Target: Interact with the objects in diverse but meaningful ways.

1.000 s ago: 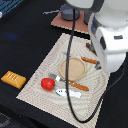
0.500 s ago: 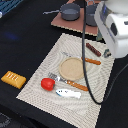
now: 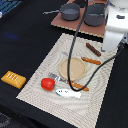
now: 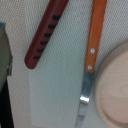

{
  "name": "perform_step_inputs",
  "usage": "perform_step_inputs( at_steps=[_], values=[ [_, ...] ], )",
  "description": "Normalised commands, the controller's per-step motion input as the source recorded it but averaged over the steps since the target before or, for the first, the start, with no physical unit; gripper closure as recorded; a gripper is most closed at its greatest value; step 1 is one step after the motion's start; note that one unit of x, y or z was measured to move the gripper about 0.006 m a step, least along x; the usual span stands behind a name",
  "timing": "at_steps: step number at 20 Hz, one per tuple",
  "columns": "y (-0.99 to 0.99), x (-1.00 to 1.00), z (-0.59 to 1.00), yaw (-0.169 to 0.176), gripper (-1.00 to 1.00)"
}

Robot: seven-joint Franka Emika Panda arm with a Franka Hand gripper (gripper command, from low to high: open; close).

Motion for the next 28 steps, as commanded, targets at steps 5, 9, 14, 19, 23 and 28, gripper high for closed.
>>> perform_step_inputs(
  at_steps=[5,9,14,19,23,28],
  values=[
    [0.50,-0.76,-0.17,-0.042,-1.00],
    [0.47,-0.53,-0.27,-0.107,-1.00],
    [0.39,-0.12,-0.34,-0.217,-1.00],
    [0.30,-0.22,-0.29,-0.184,-1.00],
    [0.32,-0.57,-0.29,-0.097,-1.00],
    [0.28,-0.58,-0.19,-0.033,-1.00]
  ],
)
